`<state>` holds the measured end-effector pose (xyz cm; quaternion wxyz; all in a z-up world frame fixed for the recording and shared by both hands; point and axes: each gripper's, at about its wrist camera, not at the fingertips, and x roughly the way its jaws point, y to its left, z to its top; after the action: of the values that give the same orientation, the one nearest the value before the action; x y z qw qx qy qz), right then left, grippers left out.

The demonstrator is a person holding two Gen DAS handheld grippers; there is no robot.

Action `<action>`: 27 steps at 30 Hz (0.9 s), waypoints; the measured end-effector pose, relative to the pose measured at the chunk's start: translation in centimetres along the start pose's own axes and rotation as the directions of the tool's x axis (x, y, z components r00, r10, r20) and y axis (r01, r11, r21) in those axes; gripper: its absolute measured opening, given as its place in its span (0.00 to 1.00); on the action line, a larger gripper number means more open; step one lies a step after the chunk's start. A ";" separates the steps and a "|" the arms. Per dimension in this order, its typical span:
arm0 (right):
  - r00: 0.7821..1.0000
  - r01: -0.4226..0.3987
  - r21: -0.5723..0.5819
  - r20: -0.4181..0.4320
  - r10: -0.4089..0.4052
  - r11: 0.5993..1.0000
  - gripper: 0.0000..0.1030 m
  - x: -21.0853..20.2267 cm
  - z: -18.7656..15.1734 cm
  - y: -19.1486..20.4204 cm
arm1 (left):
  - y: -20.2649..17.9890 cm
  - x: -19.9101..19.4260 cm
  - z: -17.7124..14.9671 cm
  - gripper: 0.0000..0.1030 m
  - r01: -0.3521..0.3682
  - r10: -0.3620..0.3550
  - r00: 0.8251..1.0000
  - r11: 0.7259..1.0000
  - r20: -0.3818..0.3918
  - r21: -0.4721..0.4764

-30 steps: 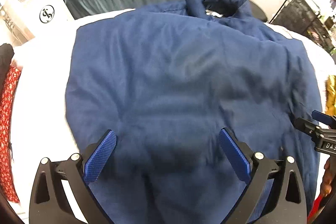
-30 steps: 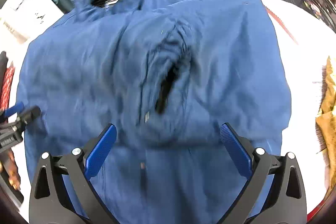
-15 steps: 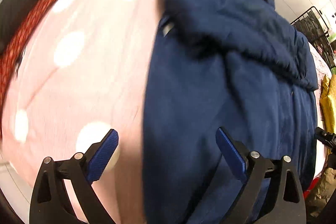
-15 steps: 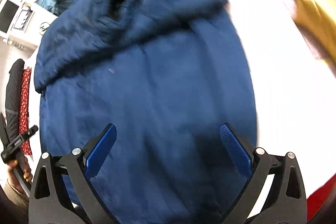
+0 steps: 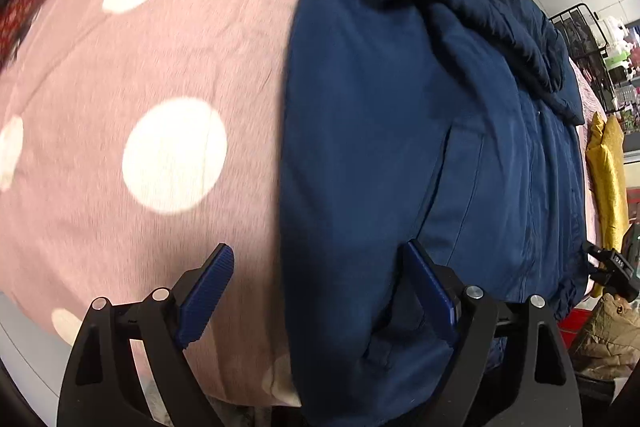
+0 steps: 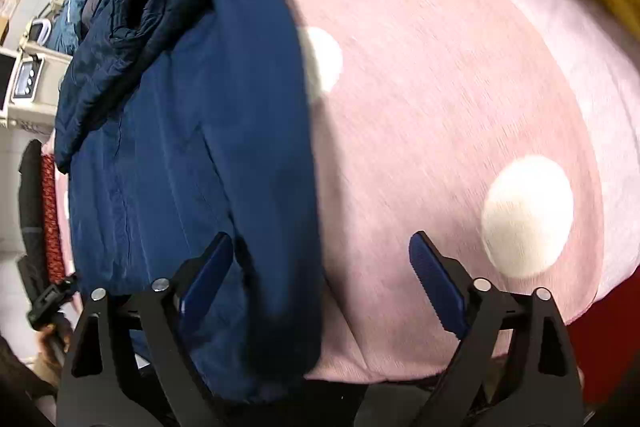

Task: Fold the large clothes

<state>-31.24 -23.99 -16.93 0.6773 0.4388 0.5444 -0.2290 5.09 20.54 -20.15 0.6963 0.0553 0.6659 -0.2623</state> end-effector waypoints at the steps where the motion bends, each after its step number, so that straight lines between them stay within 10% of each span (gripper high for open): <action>1: 1.000 -0.023 0.017 -0.015 0.023 1.000 0.81 0.1 -0.2 -0.6 | 0.5 0.0 -0.5 0.81 0.011 -0.011 1.000 1.000 -0.003 -0.015; 10: 0.972 -0.197 0.034 -0.124 0.199 0.980 0.80 2.2 -1.9 -0.4 | 3.0 0.6 -3.3 0.81 0.195 -0.199 0.980 0.969 -0.011 -0.154; 20: 0.969 -0.157 -0.074 -0.203 0.139 0.985 0.70 5.3 -3.0 4.4 | 2.3 1.8 -4.6 0.80 0.253 -0.259 0.966 0.946 -0.001 -0.202; 27: 0.969 -0.170 -0.054 -0.191 0.157 0.984 0.26 4.2 -2.9 3.8 | -0.8 1.3 -3.0 0.31 0.279 -0.287 0.957 0.952 -0.044 -0.128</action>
<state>-28.53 -18.94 -19.66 0.6549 0.4777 0.5750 -0.1111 1.99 20.81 -21.52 0.6327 -0.0749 0.7027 -0.3168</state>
